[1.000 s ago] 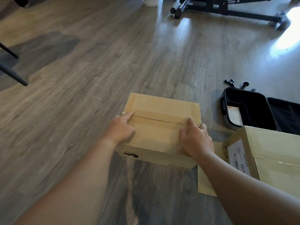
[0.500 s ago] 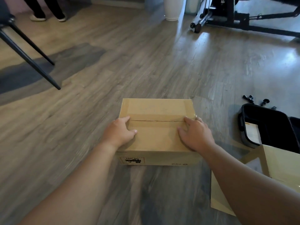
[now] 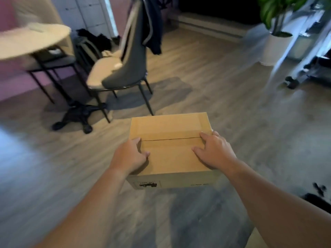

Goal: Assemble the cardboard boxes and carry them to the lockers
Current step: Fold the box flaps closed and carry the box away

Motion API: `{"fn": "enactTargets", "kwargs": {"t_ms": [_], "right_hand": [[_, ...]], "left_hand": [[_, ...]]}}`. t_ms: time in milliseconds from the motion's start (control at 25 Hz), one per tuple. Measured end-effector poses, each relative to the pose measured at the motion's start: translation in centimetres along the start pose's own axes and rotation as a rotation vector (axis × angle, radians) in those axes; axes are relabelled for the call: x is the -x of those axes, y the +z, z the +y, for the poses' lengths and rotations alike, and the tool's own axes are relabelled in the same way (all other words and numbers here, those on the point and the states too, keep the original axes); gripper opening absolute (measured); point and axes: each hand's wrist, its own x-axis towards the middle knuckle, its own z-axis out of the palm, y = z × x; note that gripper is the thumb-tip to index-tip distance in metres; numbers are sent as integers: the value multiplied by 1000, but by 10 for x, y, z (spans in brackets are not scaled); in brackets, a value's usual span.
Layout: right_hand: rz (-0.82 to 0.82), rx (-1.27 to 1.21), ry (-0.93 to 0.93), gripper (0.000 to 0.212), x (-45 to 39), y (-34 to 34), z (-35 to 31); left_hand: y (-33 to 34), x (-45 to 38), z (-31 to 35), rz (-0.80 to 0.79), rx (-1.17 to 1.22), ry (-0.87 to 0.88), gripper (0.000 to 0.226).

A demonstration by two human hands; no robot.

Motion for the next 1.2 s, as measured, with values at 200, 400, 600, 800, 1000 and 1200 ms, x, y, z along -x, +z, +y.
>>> {"fn": "enactTargets", "kwargs": {"t_ms": [200,400,600,800,1000,1200], "right_hand": [[-94,40,-218,65,29,-85,-170],[-158,65,-424,65,55,-108,-363],[-187,84,-576,63,76,-93,-531],[-201,89,-713,56,64,-57,-670],[-222,52,-837,56,-2,-11,-793],[-277,39,-932,53,-78,21,-931]], "left_hand": [[-179,67,-53,99,44,-162,75],[-329,121,-155,220,39,-319,73],[-439,159,-261,298,2,-407,54],[-516,151,-357,340,-47,-517,41],[-577,97,-439,377,-20,-591,40],[-648,25,-512,447,-21,-669,42]]}}
